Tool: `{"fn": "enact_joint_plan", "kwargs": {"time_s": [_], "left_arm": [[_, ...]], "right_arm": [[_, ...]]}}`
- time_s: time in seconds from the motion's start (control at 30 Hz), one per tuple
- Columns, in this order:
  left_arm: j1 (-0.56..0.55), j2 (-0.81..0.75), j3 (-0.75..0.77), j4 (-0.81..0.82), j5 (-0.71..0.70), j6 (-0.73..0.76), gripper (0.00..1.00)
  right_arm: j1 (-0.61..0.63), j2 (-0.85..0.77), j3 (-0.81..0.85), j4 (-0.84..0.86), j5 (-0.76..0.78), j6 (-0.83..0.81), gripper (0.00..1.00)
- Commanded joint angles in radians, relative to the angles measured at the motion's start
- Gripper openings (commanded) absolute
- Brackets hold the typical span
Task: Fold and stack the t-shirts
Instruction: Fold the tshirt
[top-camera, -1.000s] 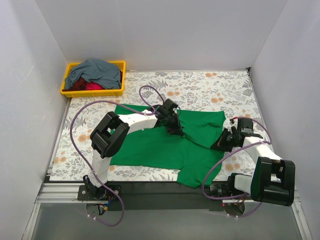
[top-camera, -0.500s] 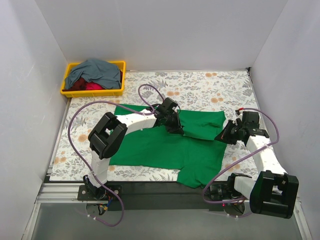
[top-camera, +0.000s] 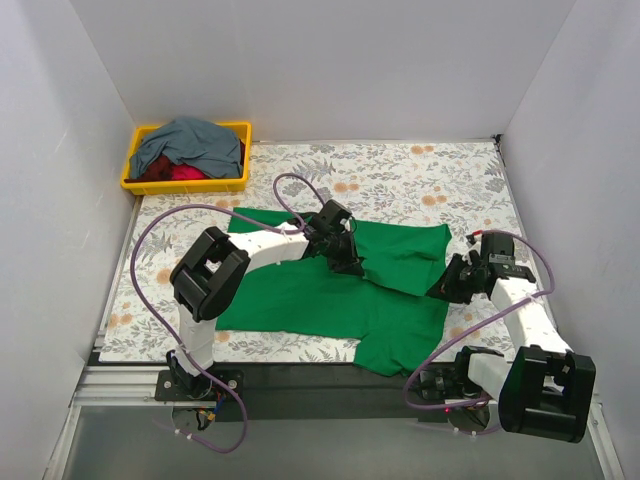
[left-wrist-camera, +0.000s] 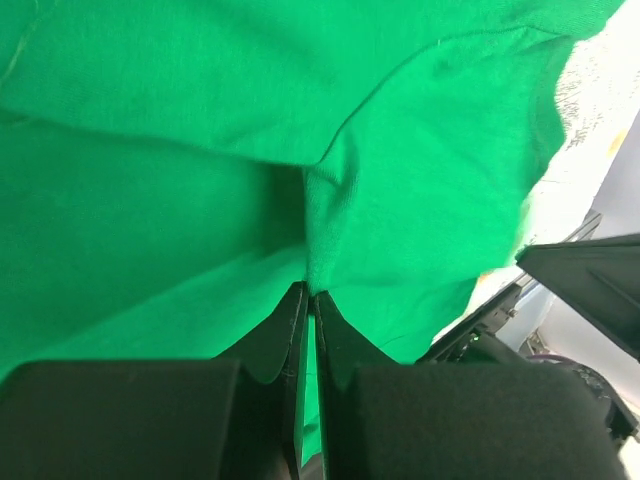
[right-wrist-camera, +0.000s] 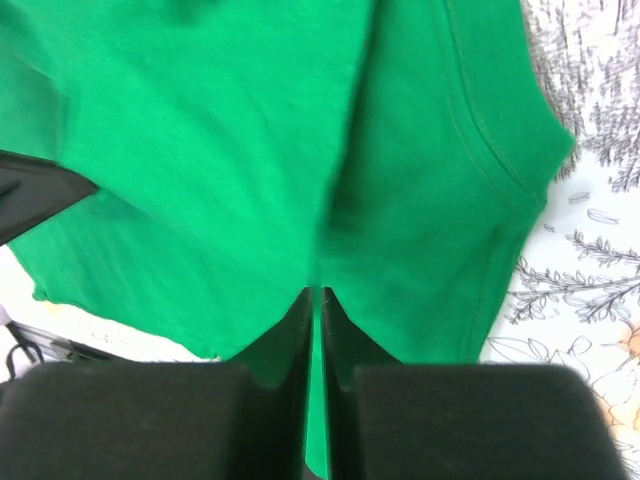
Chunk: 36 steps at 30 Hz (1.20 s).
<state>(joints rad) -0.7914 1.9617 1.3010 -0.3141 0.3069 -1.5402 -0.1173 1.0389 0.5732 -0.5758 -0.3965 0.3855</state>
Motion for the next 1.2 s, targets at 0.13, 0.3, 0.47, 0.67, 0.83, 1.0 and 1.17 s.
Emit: {"fn": "enact_joint_plan", "kwargs": {"time_s": [0.13, 0.3, 0.47, 0.67, 0.83, 1.0, 1.17], "left_arm": [[0.009, -0.056, -0.029, -0.016, -0.018, 0.023, 0.25], [0.093, -0.176, -0.048, -0.019, -0.103, 0.025, 0.48], [0.306, -0.287, -0.083, -0.052, -0.186, 0.089, 0.5], [0.541, -0.282, -0.08, -0.074, -0.27, 0.196, 0.44], [0.633, -0.201, -0.063, -0.052, -0.273, 0.233, 0.34], [0.67, -0.124, -0.023, -0.052, -0.285, 0.29, 0.3], [0.673, -0.044, 0.0, -0.054, -0.295, 0.318, 0.26]], "right_arm": [[-0.002, 0.068, 0.068, 0.066, 0.027, -0.039, 0.43], [-0.018, 0.151, 0.189, 0.209, 0.047, -0.017, 0.5], [-0.103, 0.265, 0.224, 0.446, 0.001, 0.049, 0.5], [-0.153, 0.427, 0.277, 0.567, -0.1, 0.058, 0.46], [-0.166, 0.547, 0.307, 0.651, -0.14, 0.055, 0.42], [-0.17, 0.63, 0.332, 0.691, -0.169, 0.047, 0.39], [-0.173, 0.71, 0.366, 0.703, -0.174, 0.046, 0.31]]}}
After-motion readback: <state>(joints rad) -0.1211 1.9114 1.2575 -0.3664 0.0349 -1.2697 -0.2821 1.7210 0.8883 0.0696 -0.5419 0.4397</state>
